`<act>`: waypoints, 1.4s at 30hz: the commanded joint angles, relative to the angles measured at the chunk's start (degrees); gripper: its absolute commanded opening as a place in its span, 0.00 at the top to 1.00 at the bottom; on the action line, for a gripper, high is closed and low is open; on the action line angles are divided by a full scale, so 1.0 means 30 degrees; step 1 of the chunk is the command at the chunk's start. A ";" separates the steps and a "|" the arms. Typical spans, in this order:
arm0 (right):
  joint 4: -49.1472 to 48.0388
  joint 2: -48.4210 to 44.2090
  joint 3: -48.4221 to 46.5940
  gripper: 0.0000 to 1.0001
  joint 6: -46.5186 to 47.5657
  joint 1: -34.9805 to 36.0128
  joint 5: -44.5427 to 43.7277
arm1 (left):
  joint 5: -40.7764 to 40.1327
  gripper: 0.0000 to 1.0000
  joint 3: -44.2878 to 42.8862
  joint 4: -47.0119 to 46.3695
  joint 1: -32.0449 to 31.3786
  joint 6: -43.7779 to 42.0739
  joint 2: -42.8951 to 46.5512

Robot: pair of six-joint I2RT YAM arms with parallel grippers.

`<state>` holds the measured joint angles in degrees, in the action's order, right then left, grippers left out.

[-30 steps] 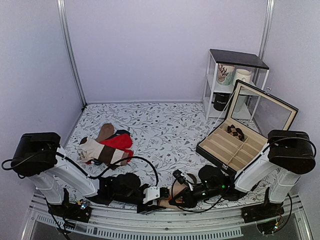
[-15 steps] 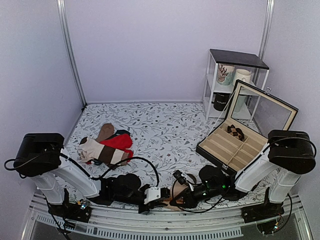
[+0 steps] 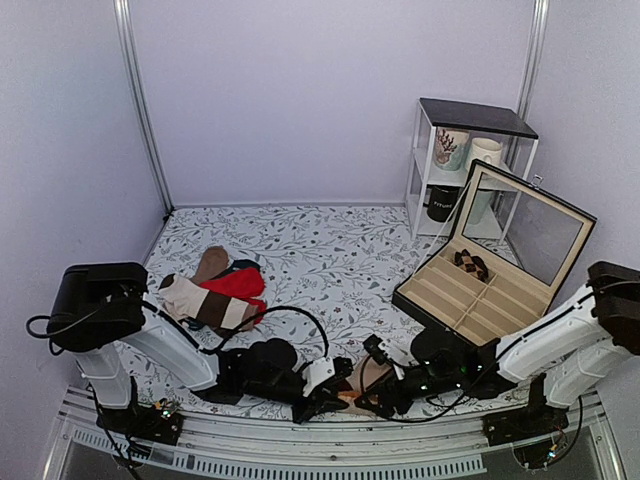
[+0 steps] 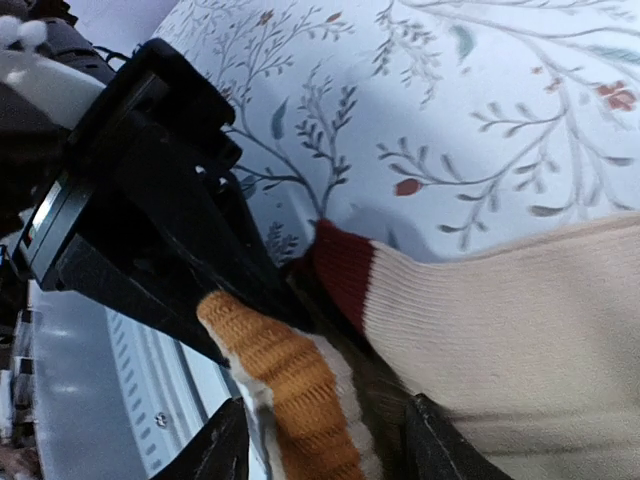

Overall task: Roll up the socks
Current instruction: Roll a pair of socks at the center of the board.

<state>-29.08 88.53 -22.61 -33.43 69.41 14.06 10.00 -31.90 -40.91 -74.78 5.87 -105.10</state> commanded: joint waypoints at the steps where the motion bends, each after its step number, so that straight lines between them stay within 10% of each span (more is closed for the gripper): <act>1: 0.3603 -0.3692 0.1393 0.44 0.2223 0.0781 -0.5488 | 0.0810 1.00 0.0714 0.4758 0.0457 0.2780 -0.1838; 13: 0.0056 -0.4513 0.2467 0.38 0.6187 0.4489 -0.8466 | 0.2939 1.00 0.0606 0.5919 0.1167 0.4427 -0.2350; 42: -0.0153 -0.3004 0.1137 0.40 0.7889 0.4814 -0.8174 | 0.3771 1.00 0.0732 0.5372 0.1289 0.4397 -0.3492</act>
<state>-28.84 79.59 -18.31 -12.23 83.37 -13.69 21.58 -33.39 -44.51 -70.63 18.90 -109.65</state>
